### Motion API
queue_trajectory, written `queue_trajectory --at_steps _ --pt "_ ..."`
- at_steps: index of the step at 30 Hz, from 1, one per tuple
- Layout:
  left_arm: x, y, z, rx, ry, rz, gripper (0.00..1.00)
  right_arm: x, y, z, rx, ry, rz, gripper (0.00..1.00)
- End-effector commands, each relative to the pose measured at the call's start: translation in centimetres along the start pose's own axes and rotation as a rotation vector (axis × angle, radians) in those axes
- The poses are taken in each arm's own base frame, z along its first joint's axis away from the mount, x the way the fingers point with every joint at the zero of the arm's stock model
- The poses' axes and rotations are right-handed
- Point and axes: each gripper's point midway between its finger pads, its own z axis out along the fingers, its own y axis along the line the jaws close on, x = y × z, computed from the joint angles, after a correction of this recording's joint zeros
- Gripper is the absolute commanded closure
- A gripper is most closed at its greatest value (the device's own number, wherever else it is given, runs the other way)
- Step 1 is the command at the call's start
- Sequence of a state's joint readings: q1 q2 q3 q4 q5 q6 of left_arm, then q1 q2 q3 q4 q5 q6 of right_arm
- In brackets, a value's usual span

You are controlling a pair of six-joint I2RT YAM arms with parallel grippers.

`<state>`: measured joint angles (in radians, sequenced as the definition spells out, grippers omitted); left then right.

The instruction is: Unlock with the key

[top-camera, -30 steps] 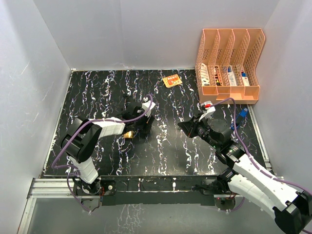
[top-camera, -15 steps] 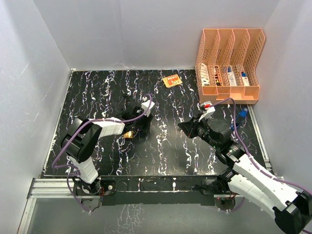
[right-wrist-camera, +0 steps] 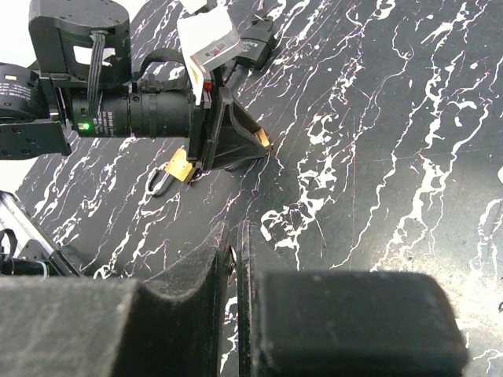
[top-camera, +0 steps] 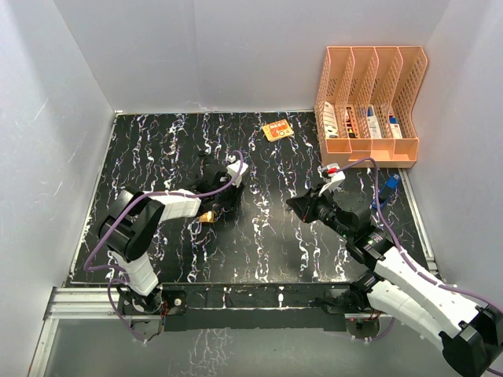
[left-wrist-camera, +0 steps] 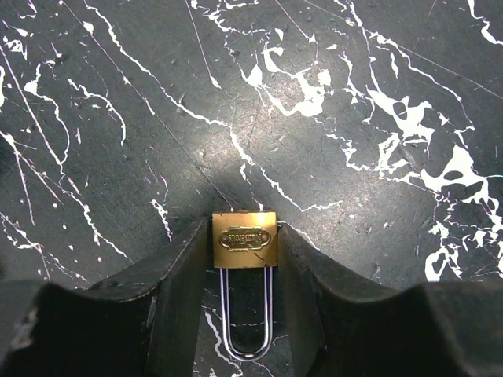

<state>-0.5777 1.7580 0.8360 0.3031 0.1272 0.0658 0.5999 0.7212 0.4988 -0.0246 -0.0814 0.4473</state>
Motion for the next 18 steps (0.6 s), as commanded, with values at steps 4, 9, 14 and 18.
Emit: queue_trajectory --at_steps 4,9,14,18 --pt "3.64 -1.69 0.0 0.068 0.107 -0.038 0.68 -2.08 0.94 0.39 -0.03 -0.055 -0.012 1.0" --pt "3.54 -1.77 0.01 0.072 0.107 -0.043 0.76 -2.12 0.85 0.51 -0.025 -0.056 -0.013 1.0" --pt "3.38 -1.96 -0.15 0.076 0.097 -0.048 0.87 -2.01 0.69 0.56 -0.017 -0.052 -0.012 1.0" --pt "3.28 -1.97 -0.3 0.075 0.093 -0.05 0.96 -1.98 0.6 0.47 -0.015 -0.058 -0.013 1.0"
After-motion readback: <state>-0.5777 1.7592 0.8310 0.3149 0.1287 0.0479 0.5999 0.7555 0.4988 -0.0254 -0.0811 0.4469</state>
